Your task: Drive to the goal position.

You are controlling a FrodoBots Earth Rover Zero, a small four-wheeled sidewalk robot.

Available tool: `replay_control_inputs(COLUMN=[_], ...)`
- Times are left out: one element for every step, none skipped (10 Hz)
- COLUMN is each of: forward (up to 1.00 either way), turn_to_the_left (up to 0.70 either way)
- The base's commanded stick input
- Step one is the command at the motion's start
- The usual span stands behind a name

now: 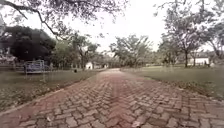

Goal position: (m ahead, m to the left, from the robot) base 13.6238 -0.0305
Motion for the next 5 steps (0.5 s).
replay_control_inputs(forward=[0.7,0.7,0.7,0.7,0.7], turn_to_the_left=[0.0,0.0,0.0,0.0,0.0])
